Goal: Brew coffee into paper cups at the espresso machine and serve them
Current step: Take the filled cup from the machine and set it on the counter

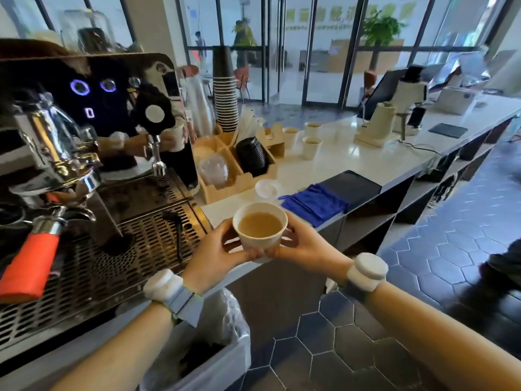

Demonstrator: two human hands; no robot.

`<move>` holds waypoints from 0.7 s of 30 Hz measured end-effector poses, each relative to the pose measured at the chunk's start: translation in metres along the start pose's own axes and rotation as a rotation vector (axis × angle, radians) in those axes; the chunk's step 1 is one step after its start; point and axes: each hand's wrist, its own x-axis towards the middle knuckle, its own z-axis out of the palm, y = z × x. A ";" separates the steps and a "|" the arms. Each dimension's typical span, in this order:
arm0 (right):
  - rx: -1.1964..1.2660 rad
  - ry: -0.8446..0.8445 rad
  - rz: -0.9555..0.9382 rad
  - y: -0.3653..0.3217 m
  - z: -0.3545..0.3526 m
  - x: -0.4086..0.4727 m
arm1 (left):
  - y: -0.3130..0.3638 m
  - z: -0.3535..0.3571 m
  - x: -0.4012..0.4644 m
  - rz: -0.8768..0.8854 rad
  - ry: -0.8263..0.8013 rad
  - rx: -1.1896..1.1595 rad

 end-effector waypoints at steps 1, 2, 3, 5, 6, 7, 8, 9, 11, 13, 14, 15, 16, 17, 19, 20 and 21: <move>0.001 0.014 -0.002 0.005 -0.016 -0.002 | 0.003 0.014 0.011 0.008 -0.005 -0.006; -0.006 0.027 -0.002 0.011 -0.029 -0.005 | 0.004 0.027 0.020 0.015 -0.011 -0.011; -0.008 0.042 -0.003 0.014 -0.044 -0.006 | 0.004 0.041 0.031 0.026 -0.016 -0.011; -0.024 0.071 -0.003 0.017 -0.055 -0.006 | 0.006 0.051 0.041 0.043 -0.018 -0.005; -0.040 0.091 -0.004 0.021 -0.070 -0.007 | 0.007 0.065 0.052 0.048 -0.025 -0.013; -0.052 0.106 -0.008 0.024 -0.080 -0.007 | 0.007 0.074 0.060 0.054 -0.027 -0.015; -0.063 0.125 -0.007 0.027 -0.092 -0.005 | 0.009 0.084 0.070 0.063 -0.033 -0.022; -0.073 0.146 -0.004 0.032 -0.104 -0.003 | 0.011 0.093 0.080 0.064 -0.046 -0.028; -0.082 0.177 0.013 0.041 -0.130 0.004 | 0.011 0.112 0.106 0.068 -0.073 -0.033; -0.076 0.188 0.028 0.046 -0.145 0.009 | 0.011 0.121 0.124 0.081 -0.085 -0.021; -0.079 0.196 0.034 0.051 -0.156 0.014 | 0.010 0.128 0.138 0.082 -0.094 -0.020; -0.079 0.200 0.039 0.052 -0.159 0.016 | 0.010 0.129 0.143 0.083 -0.092 -0.009; -0.075 0.213 0.050 0.057 -0.169 0.021 | 0.010 0.135 0.156 0.083 -0.108 -0.007; -0.075 0.227 0.059 0.063 -0.180 0.027 | 0.009 0.142 0.171 0.080 -0.125 -0.004; -0.062 0.236 0.066 0.074 -0.202 0.041 | 0.007 0.153 0.200 0.079 -0.144 0.000; -0.053 0.237 0.077 0.075 -0.205 0.043 | 0.007 0.156 0.203 0.077 -0.140 -0.003; -0.043 0.239 0.076 0.081 -0.219 0.052 | 0.006 0.162 0.221 0.079 -0.146 -0.013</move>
